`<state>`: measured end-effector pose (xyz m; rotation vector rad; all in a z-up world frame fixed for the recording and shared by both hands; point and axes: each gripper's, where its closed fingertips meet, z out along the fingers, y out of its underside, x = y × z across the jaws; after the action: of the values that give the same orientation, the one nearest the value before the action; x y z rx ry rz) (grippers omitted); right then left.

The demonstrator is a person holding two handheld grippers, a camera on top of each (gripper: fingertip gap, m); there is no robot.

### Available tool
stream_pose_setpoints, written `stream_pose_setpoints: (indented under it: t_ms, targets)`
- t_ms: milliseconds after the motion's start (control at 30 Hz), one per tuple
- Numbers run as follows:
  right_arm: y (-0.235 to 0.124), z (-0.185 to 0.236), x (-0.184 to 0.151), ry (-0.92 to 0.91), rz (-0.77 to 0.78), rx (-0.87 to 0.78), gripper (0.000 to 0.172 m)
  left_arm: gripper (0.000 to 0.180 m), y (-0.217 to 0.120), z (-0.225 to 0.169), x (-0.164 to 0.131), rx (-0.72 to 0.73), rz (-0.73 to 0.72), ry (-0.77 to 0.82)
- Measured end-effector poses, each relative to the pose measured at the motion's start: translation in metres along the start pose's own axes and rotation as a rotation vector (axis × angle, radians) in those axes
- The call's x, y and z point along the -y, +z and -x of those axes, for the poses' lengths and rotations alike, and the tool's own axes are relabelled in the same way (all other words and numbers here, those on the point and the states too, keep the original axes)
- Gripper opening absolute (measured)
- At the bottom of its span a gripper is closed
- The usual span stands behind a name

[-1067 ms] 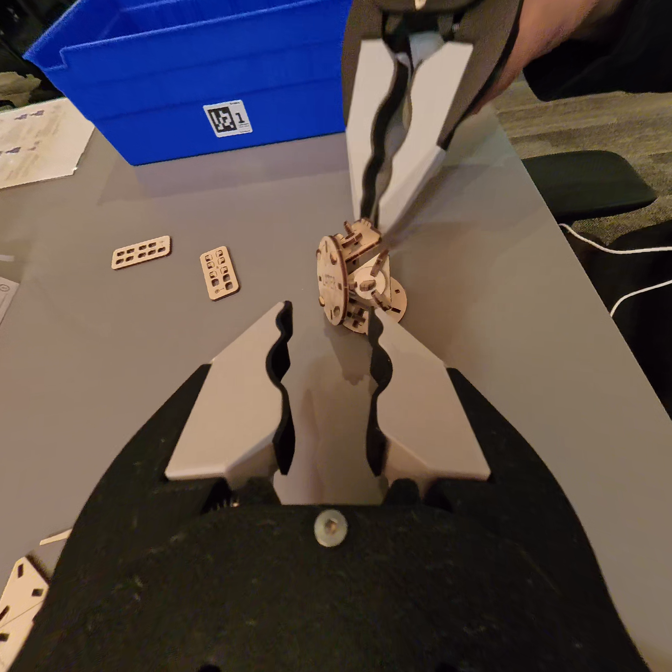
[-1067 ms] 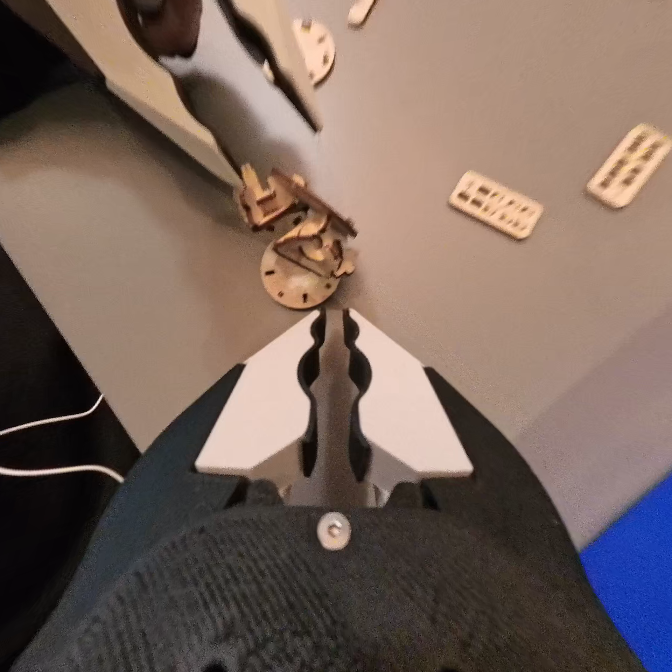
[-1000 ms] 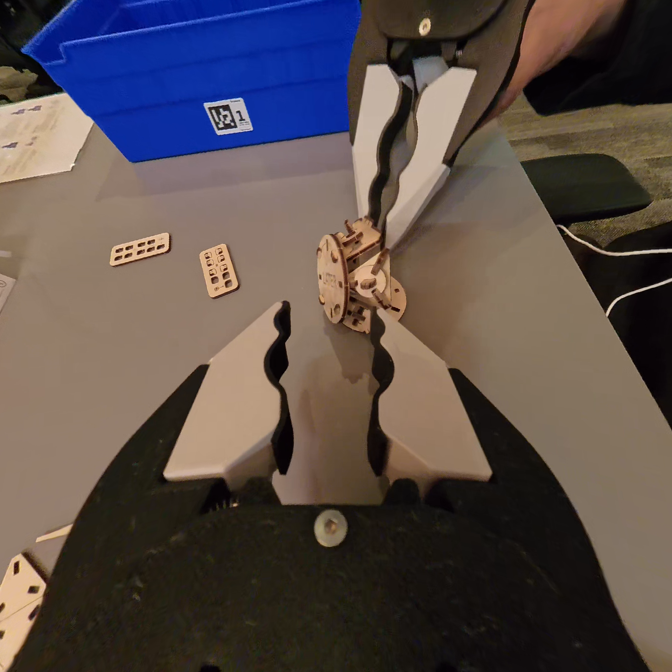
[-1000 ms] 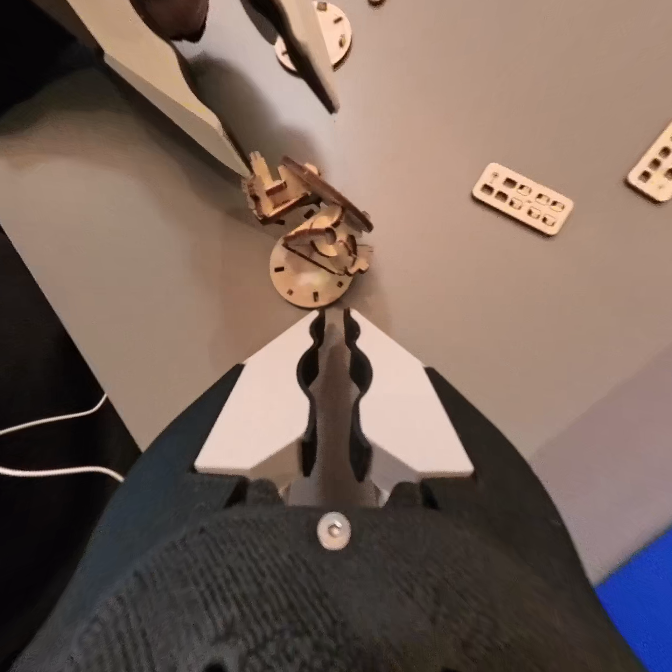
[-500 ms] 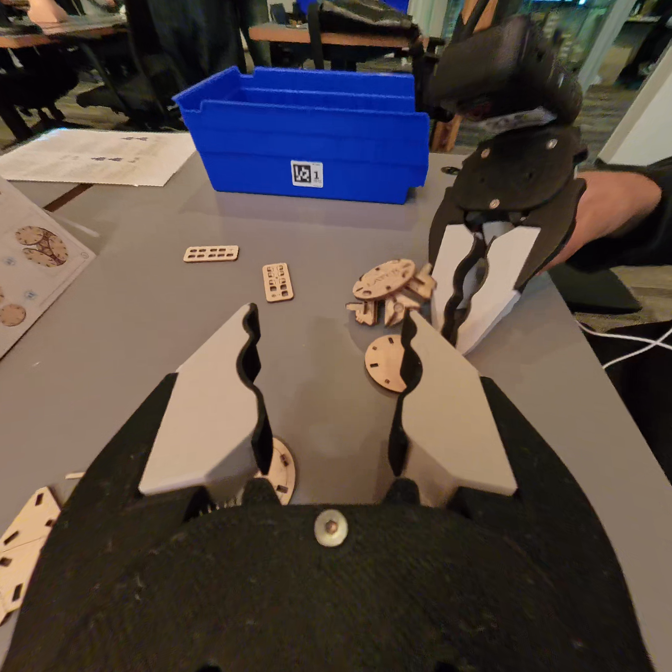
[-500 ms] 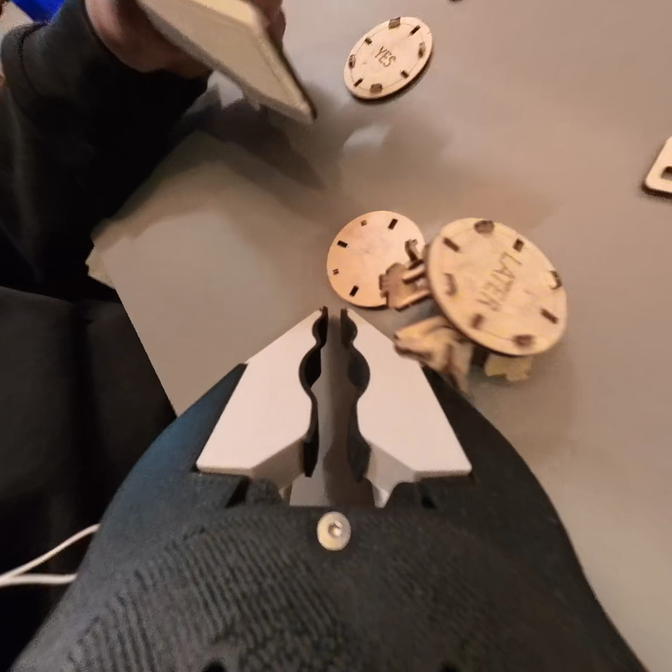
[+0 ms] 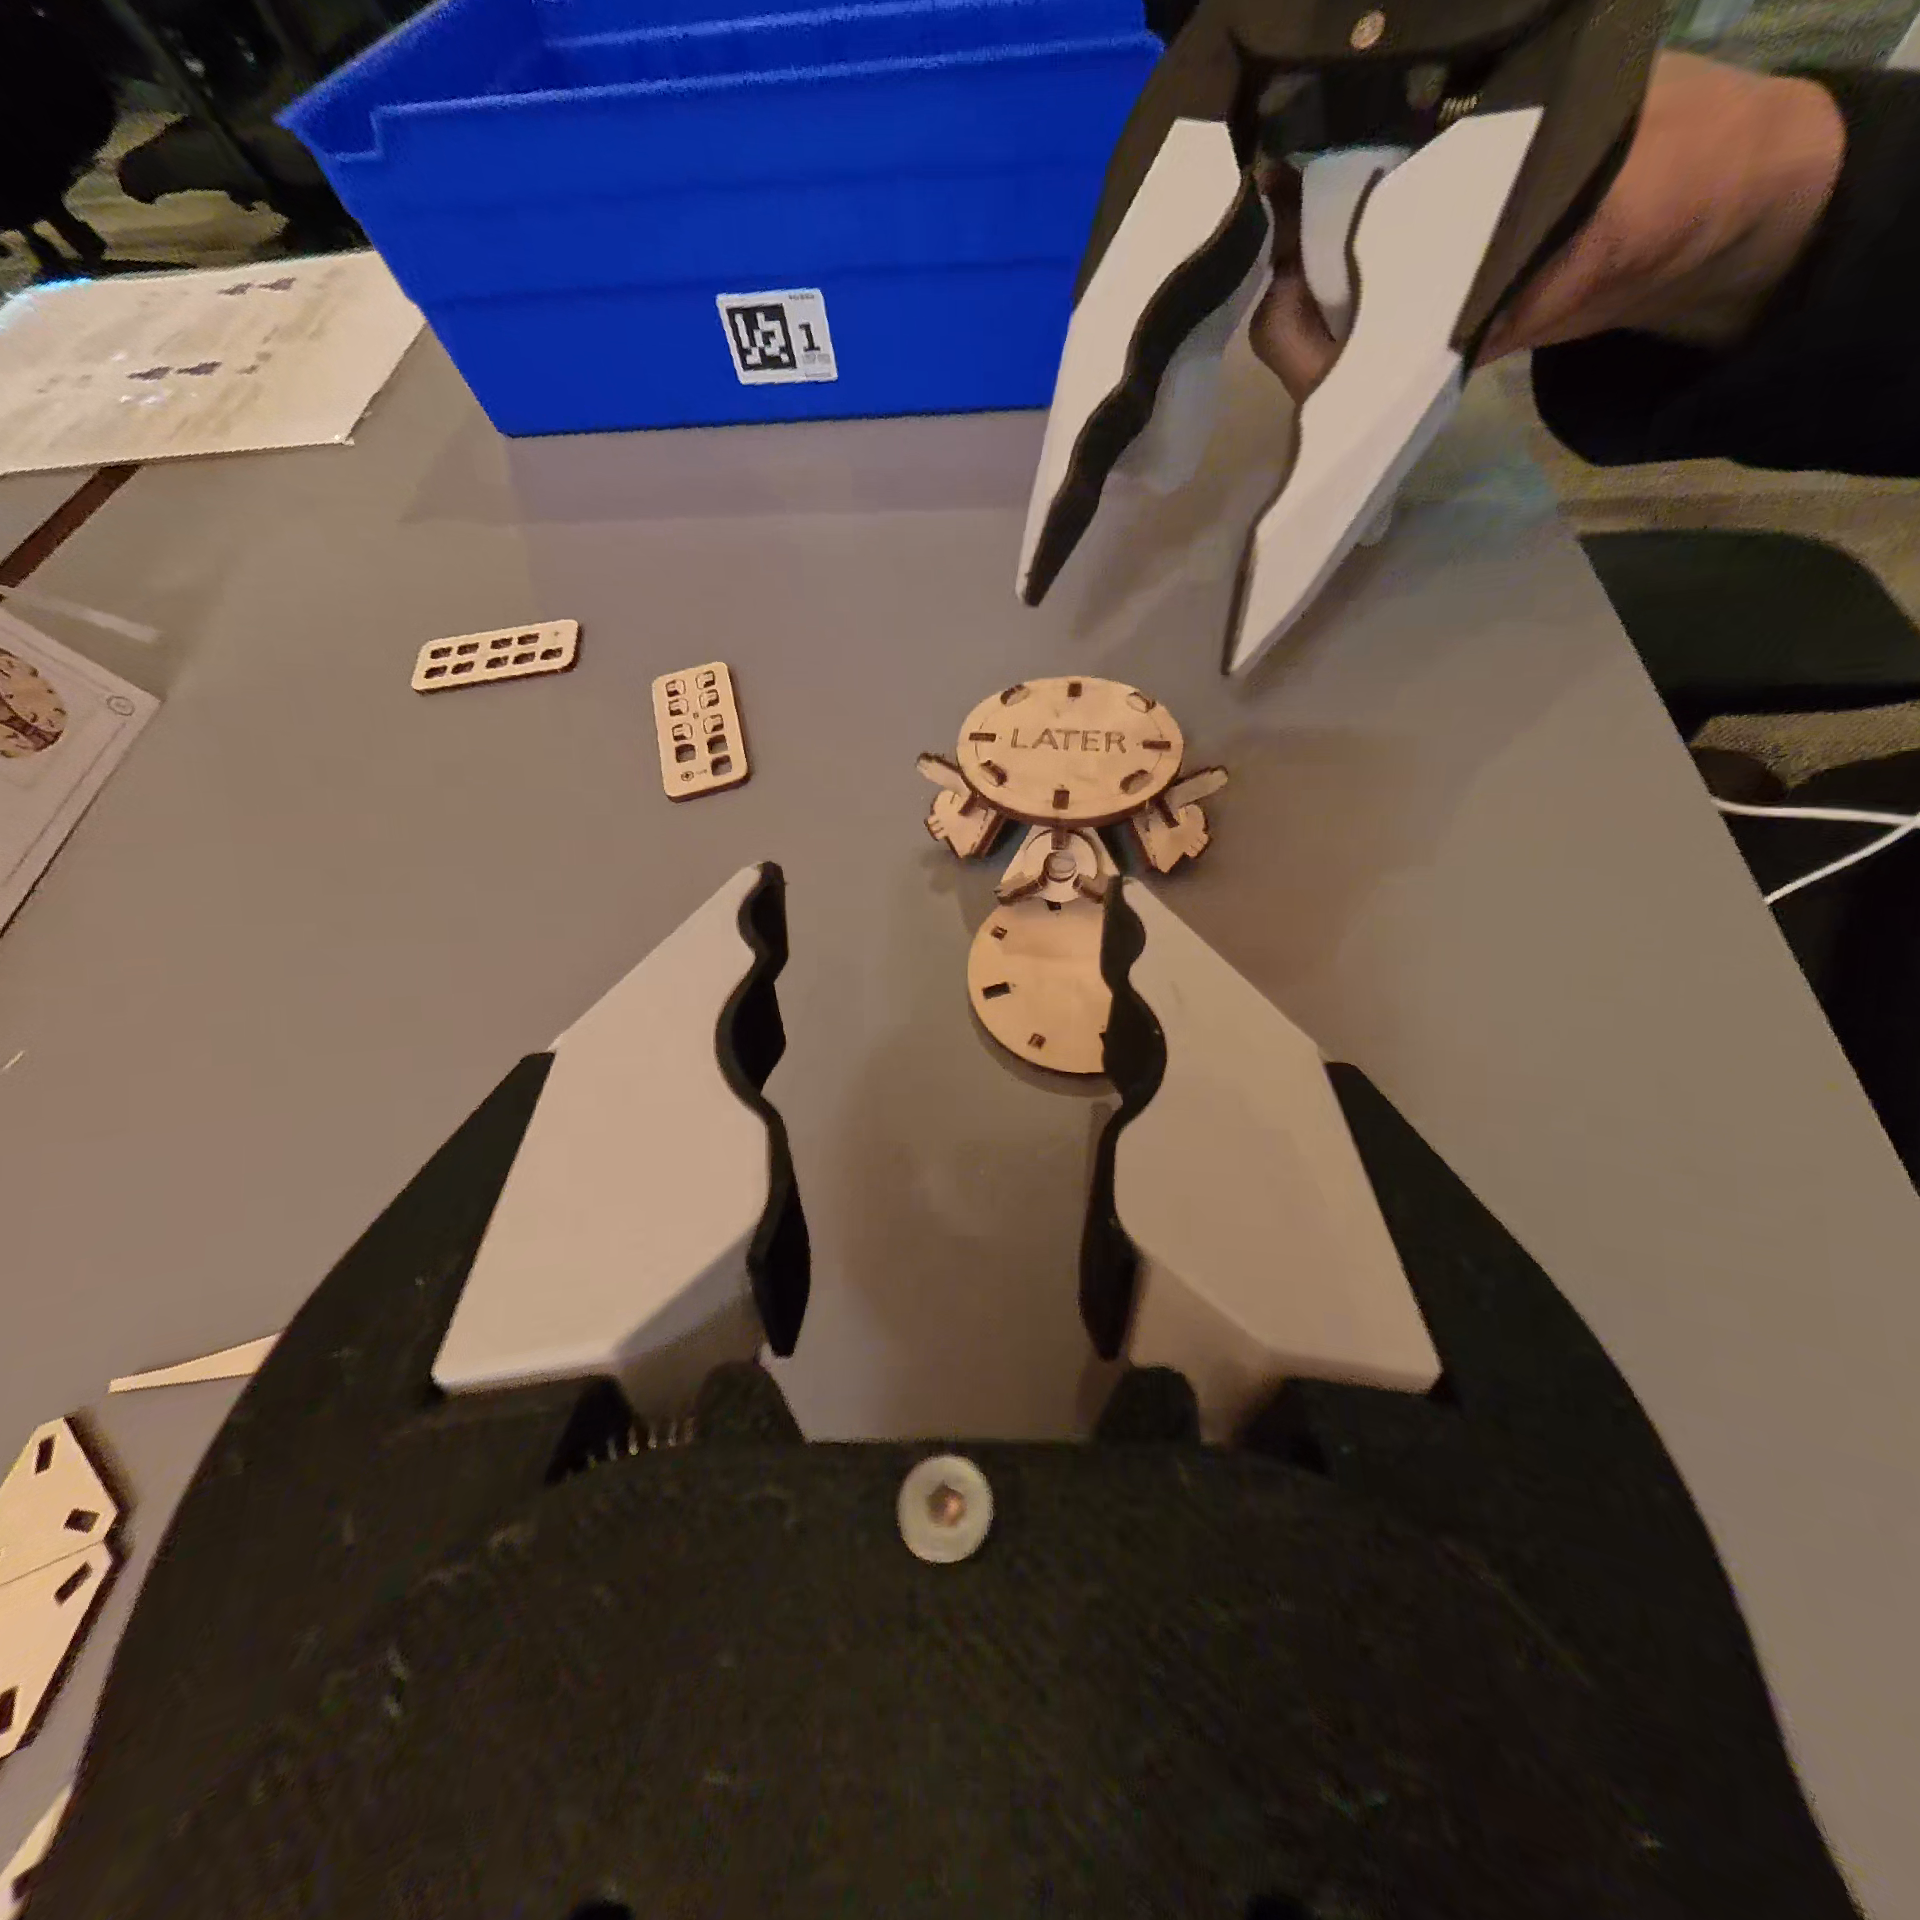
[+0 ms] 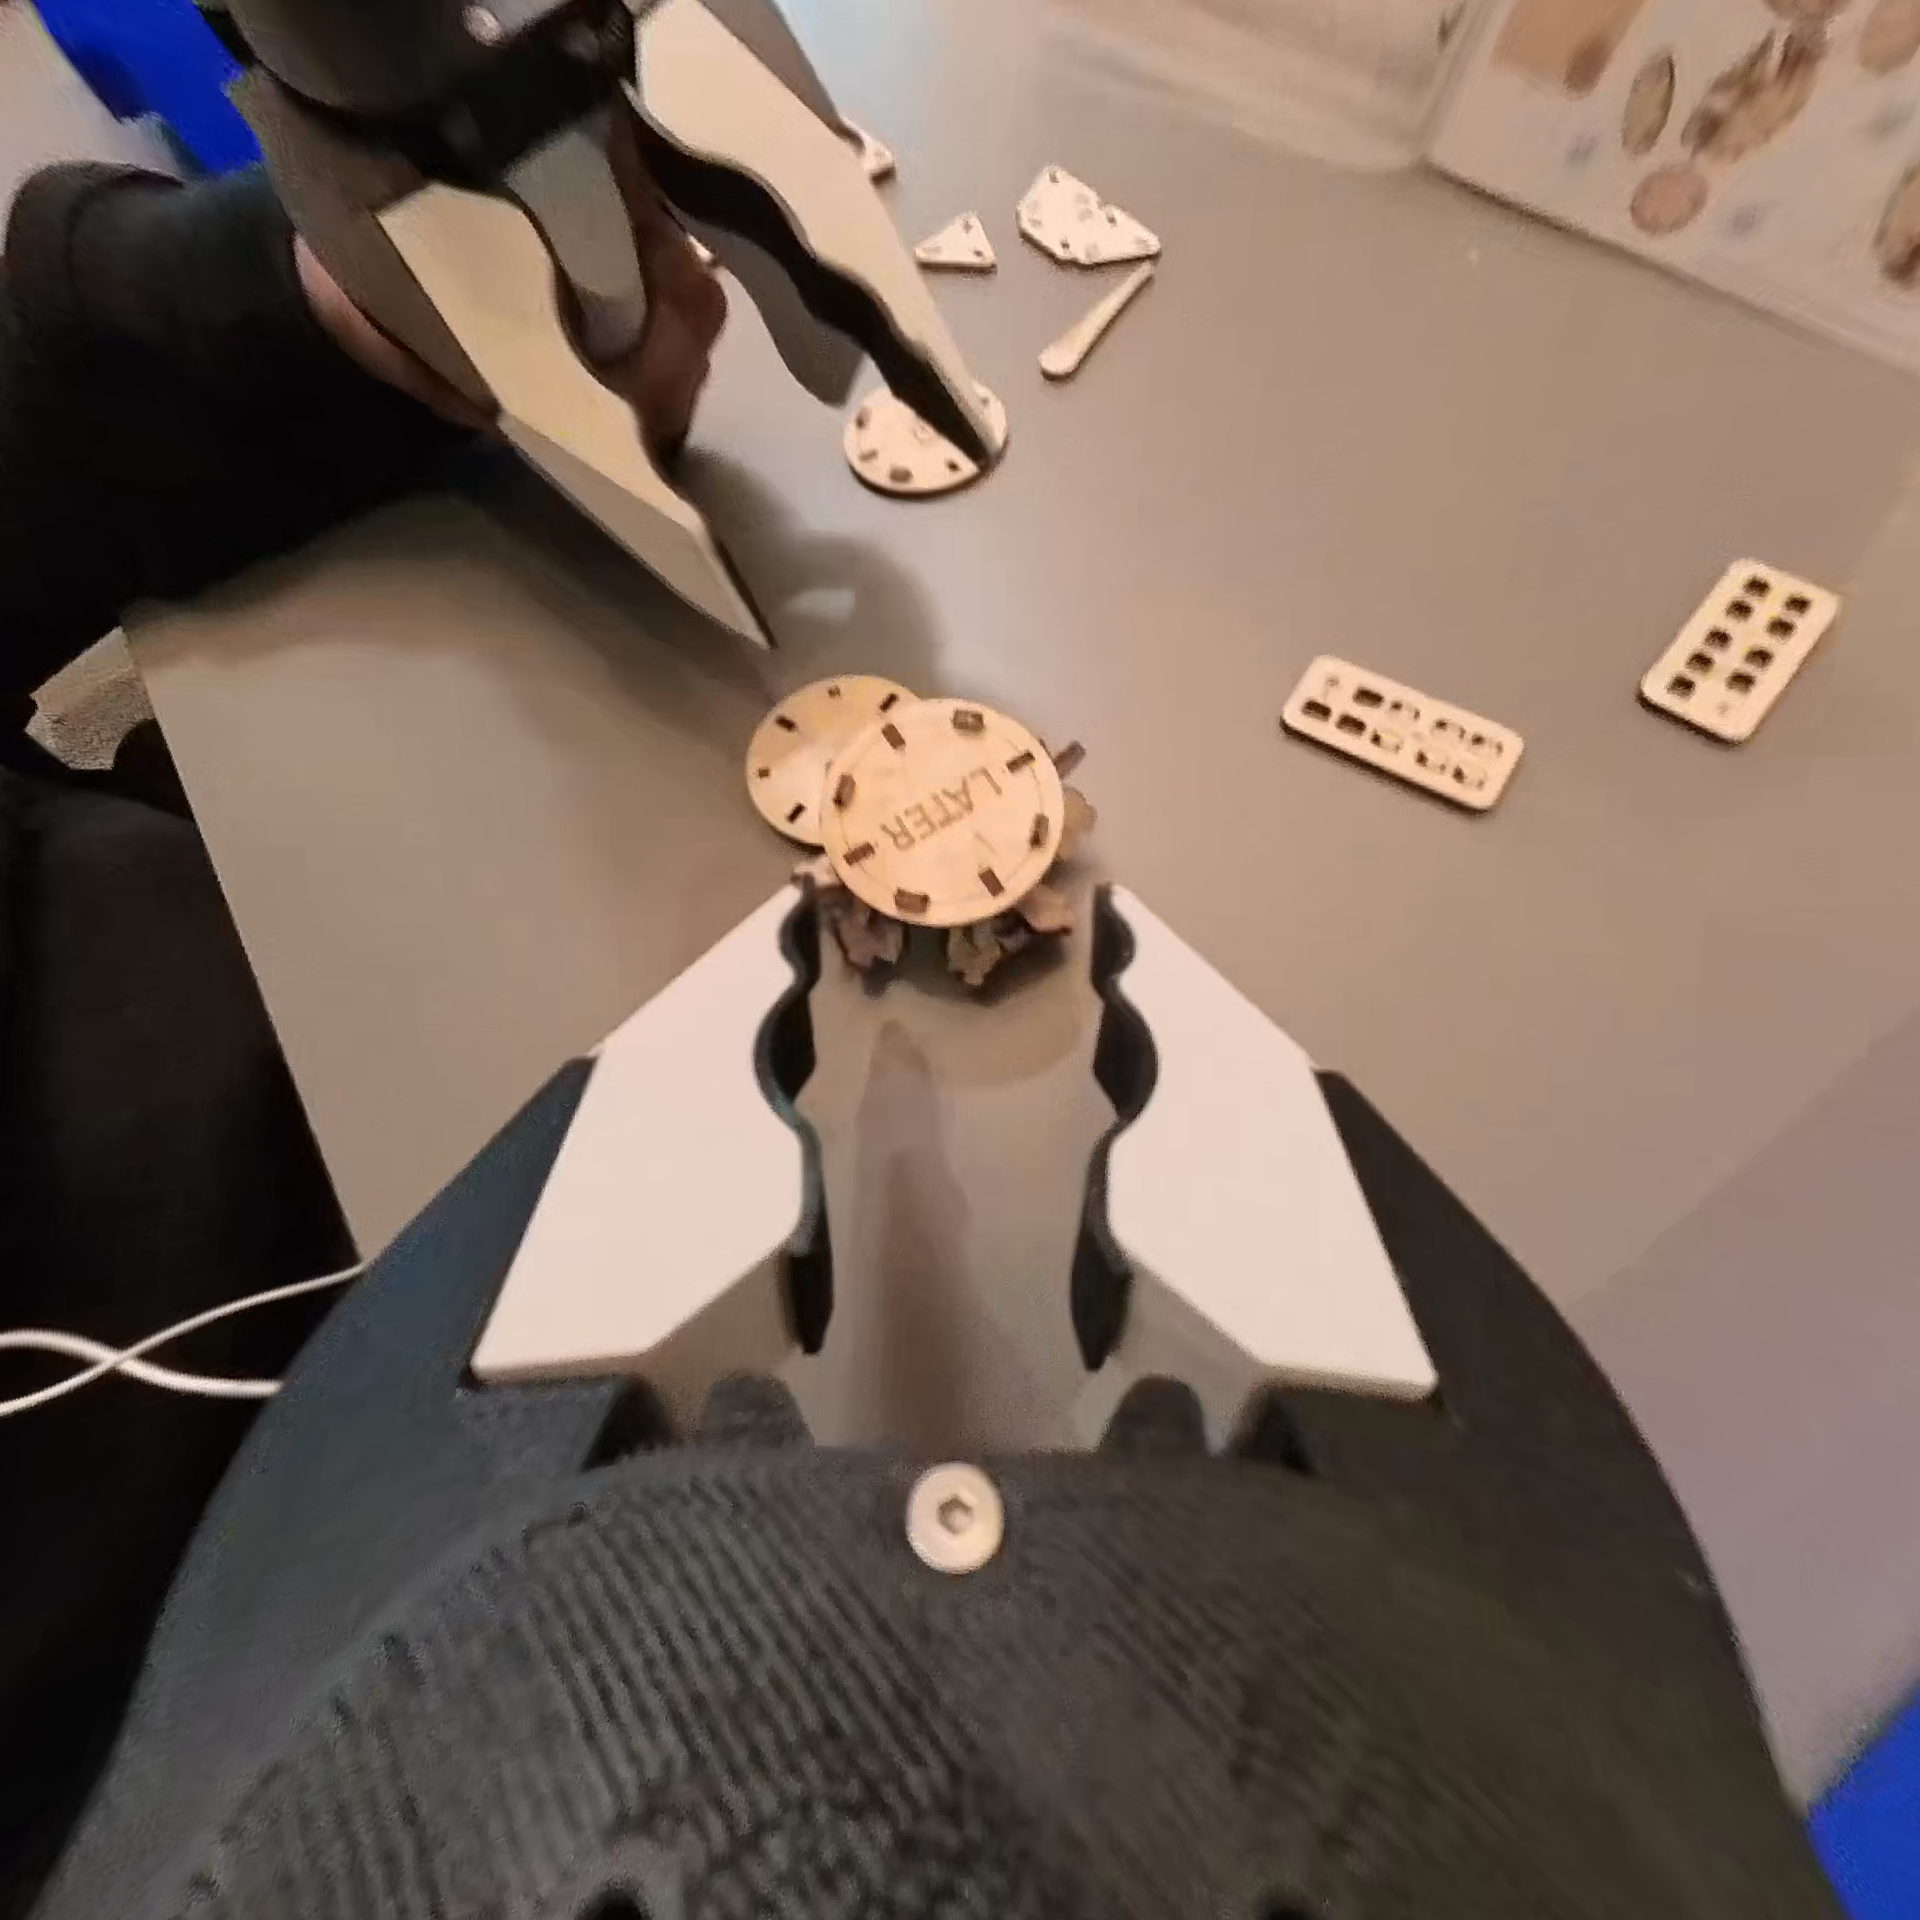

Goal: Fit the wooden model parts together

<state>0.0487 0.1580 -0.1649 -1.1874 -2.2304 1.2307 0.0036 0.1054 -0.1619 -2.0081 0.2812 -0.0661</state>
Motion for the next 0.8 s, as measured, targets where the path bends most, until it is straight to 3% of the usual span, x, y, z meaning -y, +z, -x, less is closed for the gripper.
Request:
stream_pose_setpoints:
  t_ms: [267, 333, 433, 533, 633, 700, 800]
  targets:
    - [0.029, 0.003, 0.003, 0.006, 0.043, -0.049, 0.075, 0.053, 0.002, 0.0, -0.002, 0.018, 0.018, 0.004]
    - [0.035, 0.006, 0.002, 0.025, 0.046, -0.018, 0.072, 0.053, 0.002, 0.001, -0.002, 0.023, 0.016, 0.002]
    - [0.037, 0.001, 0.002, 0.024, 0.053, -0.037, 0.055, 0.052, 0.002, 0.001, 0.0, 0.029, 0.01, -0.004]
    - [0.032, -0.001, 0.012, 0.048, -0.007, -0.01, 0.054, 0.052, 0.001, 0.002, 0.006, 0.041, -0.027, -0.001]
    - [0.018, 0.008, 0.038, 0.107, -0.178, 0.138, 0.054, 0.052, -0.003, 0.005, 0.016, 0.056, -0.101, -0.01]
    - [0.005, 0.023, 0.056, 0.161, -0.291, 0.332, 0.054, 0.051, -0.009, 0.009, 0.023, 0.063, -0.154, -0.029]
    - [-0.009, 0.036, 0.068, 0.23, -0.345, 0.587, 0.054, 0.048, -0.024, 0.003, 0.042, -0.013, -0.28, -0.074]
